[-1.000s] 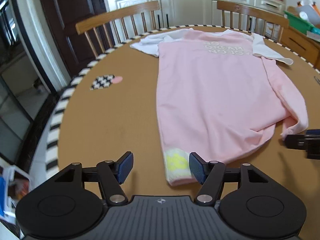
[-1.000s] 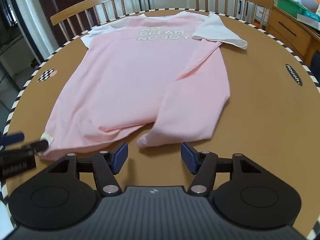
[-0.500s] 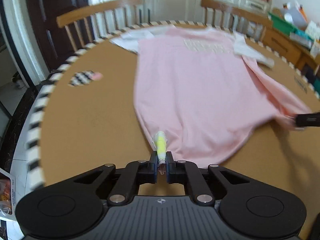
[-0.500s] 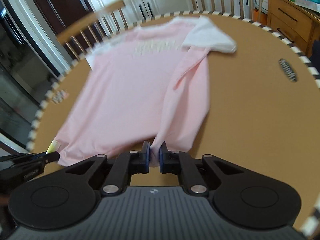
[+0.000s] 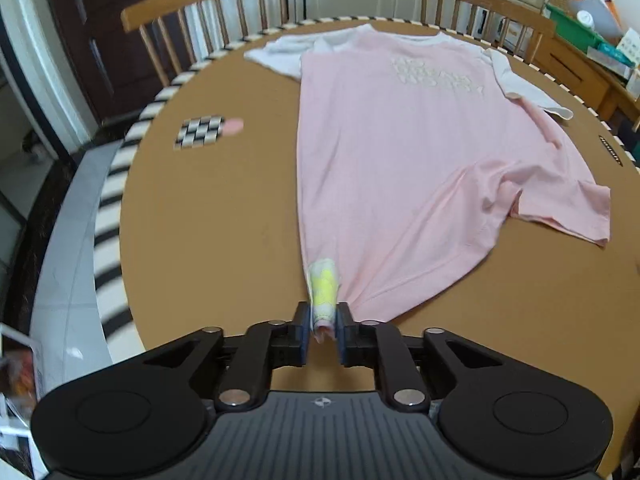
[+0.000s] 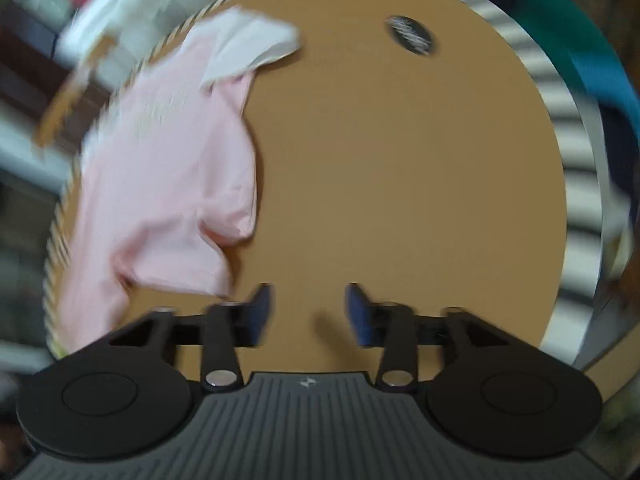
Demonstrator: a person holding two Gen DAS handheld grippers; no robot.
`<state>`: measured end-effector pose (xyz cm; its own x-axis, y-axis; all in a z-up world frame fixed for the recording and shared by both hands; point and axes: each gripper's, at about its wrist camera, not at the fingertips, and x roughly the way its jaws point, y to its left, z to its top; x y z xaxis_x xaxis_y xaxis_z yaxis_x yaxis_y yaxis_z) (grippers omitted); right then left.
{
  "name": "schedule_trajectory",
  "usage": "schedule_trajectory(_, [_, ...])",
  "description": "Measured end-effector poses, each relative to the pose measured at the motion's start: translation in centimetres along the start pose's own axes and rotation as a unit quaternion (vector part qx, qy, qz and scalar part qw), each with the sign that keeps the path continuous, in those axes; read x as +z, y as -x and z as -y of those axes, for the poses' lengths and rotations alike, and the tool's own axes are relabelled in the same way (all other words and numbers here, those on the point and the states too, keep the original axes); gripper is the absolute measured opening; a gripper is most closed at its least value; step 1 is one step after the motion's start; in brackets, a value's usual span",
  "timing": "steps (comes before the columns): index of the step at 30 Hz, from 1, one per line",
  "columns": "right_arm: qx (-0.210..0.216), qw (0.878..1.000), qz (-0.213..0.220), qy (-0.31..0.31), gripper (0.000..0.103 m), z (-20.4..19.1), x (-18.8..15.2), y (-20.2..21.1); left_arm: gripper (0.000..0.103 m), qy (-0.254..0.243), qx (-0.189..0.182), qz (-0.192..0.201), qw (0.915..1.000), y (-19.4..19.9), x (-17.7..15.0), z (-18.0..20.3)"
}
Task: Fold clothes
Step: 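Grasp the hem with both grippers and pull it to straighten the shirt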
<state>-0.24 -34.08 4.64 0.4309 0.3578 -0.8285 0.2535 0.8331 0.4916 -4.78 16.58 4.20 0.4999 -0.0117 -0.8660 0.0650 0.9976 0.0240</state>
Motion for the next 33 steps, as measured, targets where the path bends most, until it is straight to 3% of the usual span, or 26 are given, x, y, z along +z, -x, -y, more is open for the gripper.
schedule_trajectory(4, [0.054,0.998,0.023,-0.013,0.053,-2.1,-1.4,-1.4,0.024,0.026,0.005,0.0,0.9997,0.1,-0.2,-1.1])
schedule_trajectory(6, [0.055,0.998,0.031,0.023,0.051,-4.1,-1.7,-2.8,0.027,0.039,0.003,0.005,0.9992,0.1,-0.2,-1.5])
schedule_trajectory(9, [0.019,0.997,0.022,0.066,0.049,-6.3,-1.7,-5.3,0.028,0.049,0.004,0.013,0.9987,0.1,-0.2,-1.8])
schedule_trajectory(11, [0.02,0.997,0.033,0.07,0.046,-6.7,-2.0,-6.0,0.032,0.061,-0.001,0.022,0.9979,0.4,-0.5,-1.9])
schedule_trajectory(13, [0.023,0.995,0.036,0.087,0.035,-7.2,-2.2,-6.3,0.038,0.065,-0.003,0.033,0.9973,0.8,-1.0,-2.0])
schedule_trajectory(15, [0.019,0.994,0.038,0.104,0.005,-7.4,-2.6,-6.7,0.041,0.061,-0.007,0.044,0.9972,1.0,-1.5,-1.9])
schedule_trajectory(19, [0.034,0.994,0.029,0.102,0.004,-6.9,-3.0,-6.6,0.041,0.087,-0.023,0.048,0.9948,-0.5,-1.4,-1.9])
schedule_trajectory(21, [0.03,0.995,0.024,0.091,0.004,-6.3,-2.9,-6.0,0.038,0.107,-0.028,0.046,0.9928,-1.4,-1.2,-2.0])
schedule_trajectory(22, [0.024,0.995,0.025,0.093,0.004,-6.2,-2.9,-5.7,0.029,0.117,-0.028,0.048,0.9915,-1.7,-1.2,-2.1])
schedule_trajectory(23, [0.023,0.995,0.026,0.097,0.004,-6.0,-3.1,-4.8,0.009,0.117,-0.029,0.045,0.9916,-1.8,-1.0,-2.0])
schedule_trajectory(28, [0.016,0.993,0.025,0.111,0.005,-4.6,-3.6,-0.2,0.008,0.092,-0.033,0.048,0.994,-0.6,-0.9,-1.8])
schedule_trajectory(33, [0.015,0.998,-0.015,0.062,0.004,-1.1,-5.4,1.1,0.008,0.079,-0.028,0.028,0.9961,0.6,-2.0,-2.1])
